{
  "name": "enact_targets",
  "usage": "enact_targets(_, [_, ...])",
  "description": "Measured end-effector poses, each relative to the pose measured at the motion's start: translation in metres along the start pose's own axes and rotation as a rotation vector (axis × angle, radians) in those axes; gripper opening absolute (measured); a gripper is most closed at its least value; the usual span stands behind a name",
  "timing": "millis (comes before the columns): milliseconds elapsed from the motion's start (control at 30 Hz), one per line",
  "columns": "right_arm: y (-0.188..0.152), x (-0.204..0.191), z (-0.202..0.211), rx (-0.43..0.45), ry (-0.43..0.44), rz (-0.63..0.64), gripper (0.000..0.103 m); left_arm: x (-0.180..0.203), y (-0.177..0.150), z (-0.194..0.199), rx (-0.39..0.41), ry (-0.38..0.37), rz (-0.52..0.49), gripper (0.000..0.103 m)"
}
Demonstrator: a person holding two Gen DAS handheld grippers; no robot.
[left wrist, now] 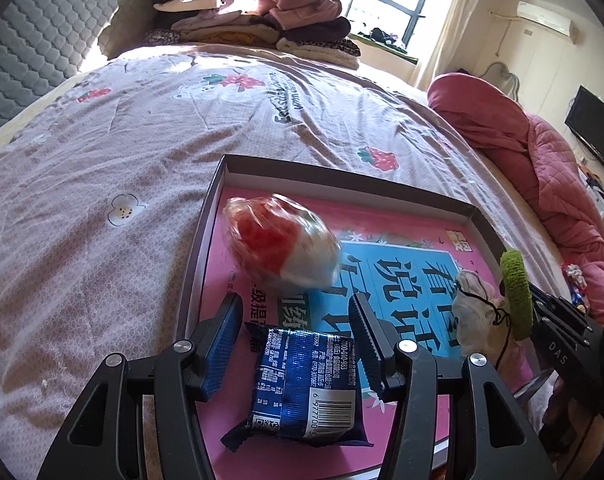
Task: Organize objects
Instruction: 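Open left gripper to release red ball while right gripper releases green ring in tray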
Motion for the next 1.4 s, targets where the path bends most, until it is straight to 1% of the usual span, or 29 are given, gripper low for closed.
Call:
enact_targets(167, [-0.002, 0.002, -0.001, -0.018, -0.005, -0.009, 0.018, 0.004, 0.001, 0.005, 0.010, 0.002, -0.015, 0.057])
enact_targets(233, [-0.001, 0.002, 0.000, -0.021, -0.008, -0.011, 0.021, 0.004, 0.001, 0.007, 0.014, 0.002, -0.018, 0.057])
enact_targets(300, [-0.002, 0.004, 0.001, -0.024, -0.013, -0.017, 0.026, 0.005, 0.001, 0.007, 0.015, 0.004, -0.021, 0.057])
enact_targets(400, [0.000, 0.005, 0.003, -0.023, -0.007, -0.026, 0.032, 0.006, 0.001, 0.009, 0.018, 0.002, -0.023, 0.057])
enact_targets(467, [0.000, 0.005, 0.004, -0.018, -0.011, -0.026, 0.034, 0.007, 0.001, 0.009, 0.018, 0.000, -0.024, 0.057])
enact_targets(1033, [0.009, 0.005, 0.020, 0.004, 0.007, -0.049, 0.036, 0.008, 0.002, 0.015, 0.031, -0.003, -0.025, 0.057])
enact_targets(1400, [0.018, 0.003, 0.036, 0.036, 0.025, -0.055, 0.036, 0.013, 0.005, 0.031, 0.064, 0.014, -0.056, 0.057])
Point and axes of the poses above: each gripper's, at about its wrist camera, not at the fingertips, and z roughly against the way its jaws point, x to its right, y to its top, the point moved 9 cm from there along -z, roughly the way its jaws point, and after that the axes turned 6 degrees about -z, right-handed, at the moved point
